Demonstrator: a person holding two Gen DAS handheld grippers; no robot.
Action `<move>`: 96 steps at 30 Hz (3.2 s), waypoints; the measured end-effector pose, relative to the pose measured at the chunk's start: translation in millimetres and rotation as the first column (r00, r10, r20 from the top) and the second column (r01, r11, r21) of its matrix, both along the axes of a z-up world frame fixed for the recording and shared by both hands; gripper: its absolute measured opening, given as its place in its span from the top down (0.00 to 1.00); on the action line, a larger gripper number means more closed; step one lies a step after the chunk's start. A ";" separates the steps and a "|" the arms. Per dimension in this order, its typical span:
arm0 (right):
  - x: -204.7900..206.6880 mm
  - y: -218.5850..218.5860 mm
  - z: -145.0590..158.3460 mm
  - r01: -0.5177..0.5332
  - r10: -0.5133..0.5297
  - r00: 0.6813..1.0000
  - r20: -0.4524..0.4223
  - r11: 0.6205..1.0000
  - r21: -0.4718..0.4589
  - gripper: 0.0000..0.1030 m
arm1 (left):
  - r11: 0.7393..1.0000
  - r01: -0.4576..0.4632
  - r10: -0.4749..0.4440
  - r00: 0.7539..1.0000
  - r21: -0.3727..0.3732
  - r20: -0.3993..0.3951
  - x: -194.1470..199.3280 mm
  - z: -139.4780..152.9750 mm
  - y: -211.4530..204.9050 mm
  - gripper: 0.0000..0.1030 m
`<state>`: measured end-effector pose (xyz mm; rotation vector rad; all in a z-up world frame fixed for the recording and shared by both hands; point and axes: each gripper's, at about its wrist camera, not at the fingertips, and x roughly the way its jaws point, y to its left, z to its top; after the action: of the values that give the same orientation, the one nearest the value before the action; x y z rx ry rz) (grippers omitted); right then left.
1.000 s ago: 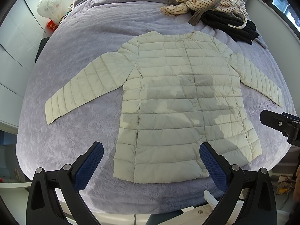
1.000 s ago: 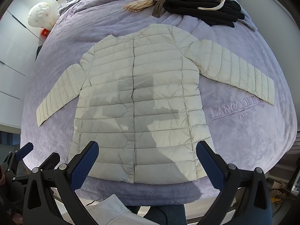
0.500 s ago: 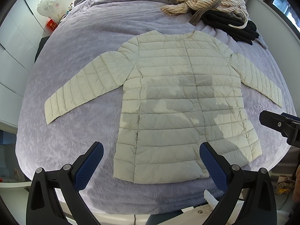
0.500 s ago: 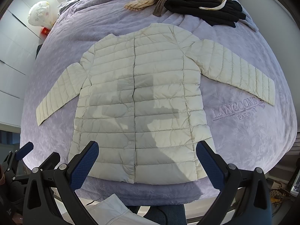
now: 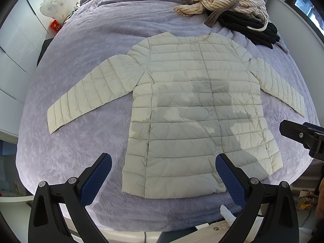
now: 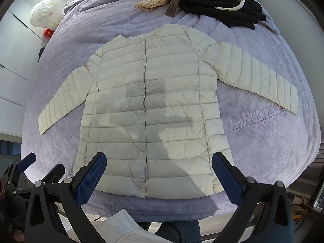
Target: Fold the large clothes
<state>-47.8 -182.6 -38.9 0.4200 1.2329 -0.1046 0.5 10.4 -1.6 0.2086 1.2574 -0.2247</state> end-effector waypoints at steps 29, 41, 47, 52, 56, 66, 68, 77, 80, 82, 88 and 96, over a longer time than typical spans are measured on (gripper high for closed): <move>17.0 7.2 -0.9 -0.025 0.025 0.999 -0.024 1.000 0.010 0.00 | 0.995 -0.083 0.083 0.996 -0.062 -0.014 7.4 -8.9 34.4 0.00; 51.4 52.7 -4.3 -0.135 0.136 0.991 -0.018 0.990 0.037 0.00 | 0.963 -0.250 0.246 0.968 -0.103 -0.048 32.5 -39.1 112.8 0.00; 74.1 103.9 -23.6 -0.245 0.250 0.966 -0.071 0.967 0.073 0.00 | 0.914 -0.380 0.378 0.925 -0.139 -0.047 57.7 -64.9 172.8 0.00; 104.7 141.8 -41.9 -0.334 0.336 0.936 -0.108 0.942 0.036 0.00 | 0.847 -0.504 0.504 0.862 -0.171 -0.051 85.5 -91.5 228.9 0.00; 127.5 164.9 -58.2 -0.379 0.381 0.919 -0.105 0.925 0.036 0.00 | 0.790 -0.577 0.574 0.815 -0.208 -0.080 107.0 -118.9 266.6 0.00; 209.9 209.1 -88.5 -0.397 0.397 0.918 0.000 0.918 0.014 0.00 | 0.647 -0.642 0.652 0.745 -0.411 -0.138 151.3 -174.5 307.0 0.00; 229.4 216.9 -90.4 -0.402 0.401 0.914 0.058 0.916 0.013 0.02 | 0.627 -0.651 0.665 0.734 -0.428 -0.140 158.2 -186.4 312.0 0.00; 290.5 240.1 -147.6 -0.411 0.398 0.909 0.121 0.905 0.111 0.72 | 0.568 -0.694 0.709 0.686 -0.443 -0.165 167.9 -218.0 317.6 0.00; 295.6 245.2 -163.8 -0.400 0.389 0.916 0.101 0.908 0.127 0.72 | 0.606 -0.683 0.710 0.695 -0.408 -0.110 185.0 -224.3 314.5 0.00; 299.2 246.5 -168.6 -0.388 0.377 0.921 0.098 0.912 0.133 0.72 | 0.606 -0.690 0.725 0.683 -0.395 -0.081 196.1 -226.4 315.1 0.00; 300.1 248.3 -170.8 -0.380 0.368 0.924 0.103 0.914 0.141 0.72 | 0.571 -0.720 0.771 0.636 -0.394 -0.044 214.4 -221.6 324.9 0.32; 307.3 245.3 -177.7 -0.354 0.337 0.934 0.116 0.915 0.193 0.72 | 0.653 -0.589 0.673 0.740 -0.476 0.006 239.4 -188.1 313.5 0.90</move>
<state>259.5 62.7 -216.7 0.3794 1.2248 0.3480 239.9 323.8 -189.7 -0.6119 0.9891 0.1253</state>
